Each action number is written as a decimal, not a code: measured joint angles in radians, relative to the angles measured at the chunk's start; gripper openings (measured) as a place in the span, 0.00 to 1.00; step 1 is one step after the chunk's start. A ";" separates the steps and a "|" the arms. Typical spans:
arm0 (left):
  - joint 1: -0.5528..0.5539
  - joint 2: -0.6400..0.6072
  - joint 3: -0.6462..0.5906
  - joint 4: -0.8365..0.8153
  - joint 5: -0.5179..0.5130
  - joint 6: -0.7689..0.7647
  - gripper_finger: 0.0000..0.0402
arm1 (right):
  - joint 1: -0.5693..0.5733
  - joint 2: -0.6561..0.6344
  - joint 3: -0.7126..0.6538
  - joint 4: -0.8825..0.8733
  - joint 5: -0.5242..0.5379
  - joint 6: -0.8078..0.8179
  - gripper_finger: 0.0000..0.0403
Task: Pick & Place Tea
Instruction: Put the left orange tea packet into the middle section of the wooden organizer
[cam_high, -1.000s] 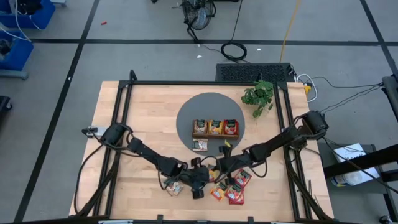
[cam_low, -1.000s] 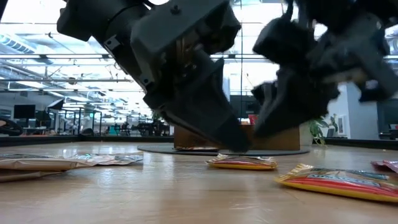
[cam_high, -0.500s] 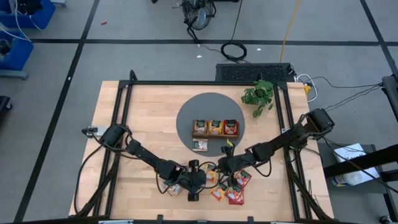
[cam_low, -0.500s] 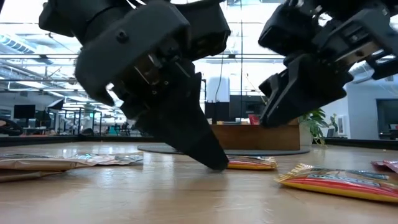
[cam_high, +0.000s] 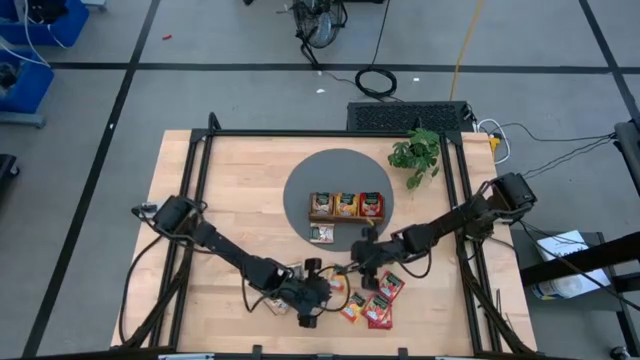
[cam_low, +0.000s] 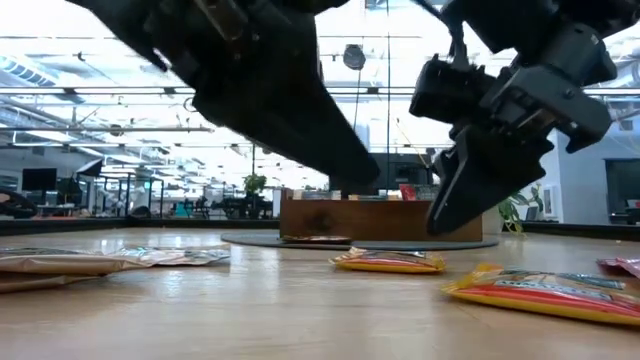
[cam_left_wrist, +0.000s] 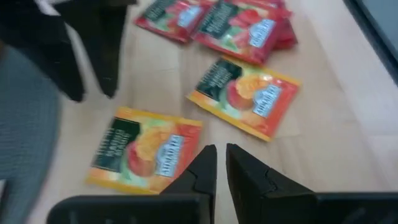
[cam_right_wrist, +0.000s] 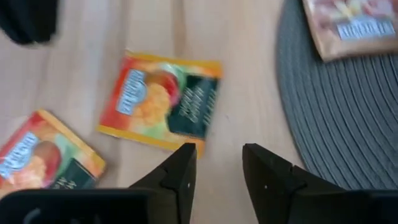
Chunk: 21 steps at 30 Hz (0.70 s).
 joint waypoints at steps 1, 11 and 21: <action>0.002 0.000 0.000 -0.005 -0.017 -0.001 0.10 | -0.004 0.000 -0.001 -0.006 -0.004 0.010 0.31; 0.055 0.069 -0.001 -0.039 -0.007 -0.035 0.10 | -0.062 -0.002 -0.078 0.079 -0.111 0.084 0.31; 0.066 0.100 0.002 -0.007 0.002 -0.062 0.10 | -0.088 0.000 -0.183 0.332 -0.250 0.172 0.31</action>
